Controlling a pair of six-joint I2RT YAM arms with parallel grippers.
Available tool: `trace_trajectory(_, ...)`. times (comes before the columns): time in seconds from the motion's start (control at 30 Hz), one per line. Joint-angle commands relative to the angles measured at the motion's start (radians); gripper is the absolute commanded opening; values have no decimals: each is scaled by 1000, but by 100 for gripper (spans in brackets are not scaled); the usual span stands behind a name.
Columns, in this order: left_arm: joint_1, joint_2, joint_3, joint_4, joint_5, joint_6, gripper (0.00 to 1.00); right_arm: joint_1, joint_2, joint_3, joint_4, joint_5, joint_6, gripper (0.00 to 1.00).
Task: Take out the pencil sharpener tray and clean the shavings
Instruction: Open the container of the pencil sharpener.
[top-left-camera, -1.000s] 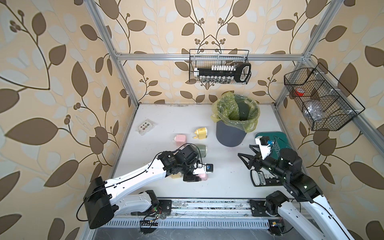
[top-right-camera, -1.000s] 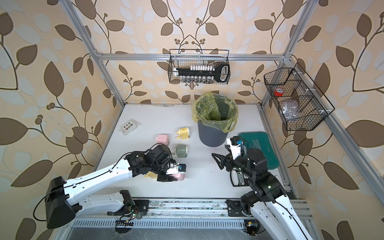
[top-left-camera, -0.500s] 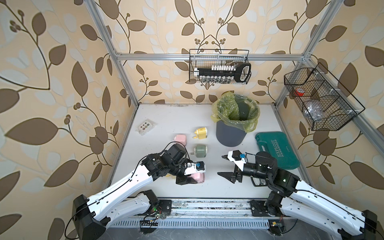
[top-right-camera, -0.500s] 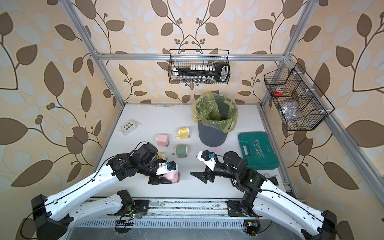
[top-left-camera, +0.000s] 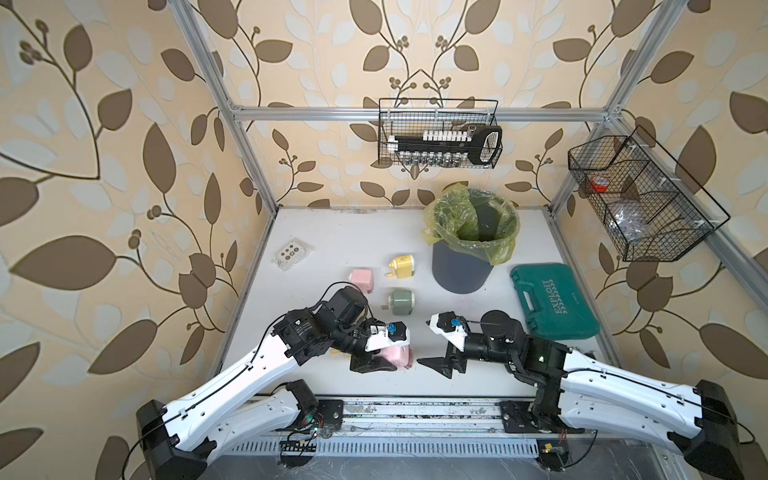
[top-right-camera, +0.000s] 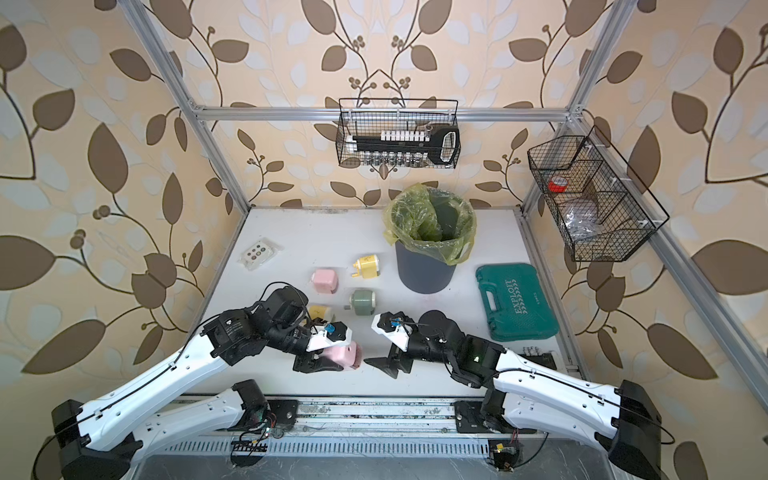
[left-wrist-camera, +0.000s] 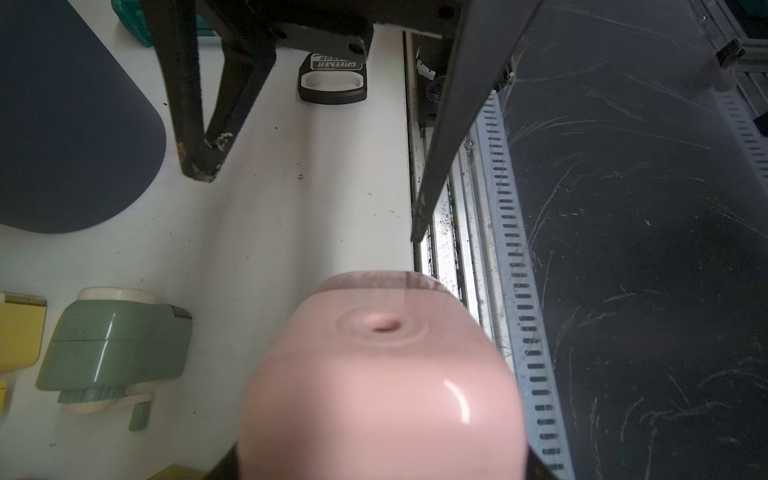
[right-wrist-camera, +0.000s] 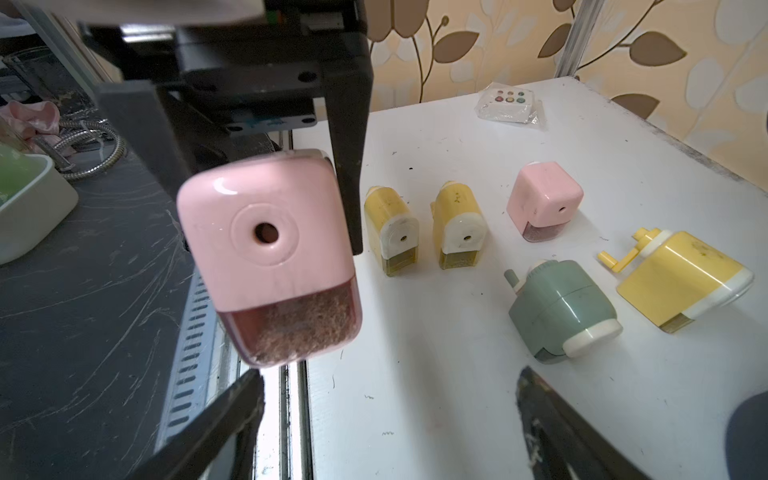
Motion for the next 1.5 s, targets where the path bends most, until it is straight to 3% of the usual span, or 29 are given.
trace_trajectory(0.0, 11, -18, 47, 28, 56, -5, 0, 5, 20, 3, 54, -42, 0, 82)
trace_trajectory(0.37, 45, 29, 73, 17, 92, 36, 0, 4, 67, 44, 39, -136, -37, 80)
trace_trajectory(0.53, 137, 88, 83, 17, 157, 100, 0, -11, 71, 73, -3, -114, -107, 80)
trace_trajectory(0.63, 227, 139, 96, 17, 236, 155, 0, -67, 83, 111, -50, -180, -154, 85)
trace_trajectory(0.87, 301, 261, 101, 109, 310, 207, 0, -283, 146, 169, -65, -380, -169, 88)
trace_trajectory(1.03, 312, 307, 81, 158, 325, 217, 0, -298, 223, 229, -151, -454, -178, 95)
trace_trajectory(1.47, 314, 296, 47, 191, 340, 224, 0, -279, 218, 120, 54, -454, -53, 89)
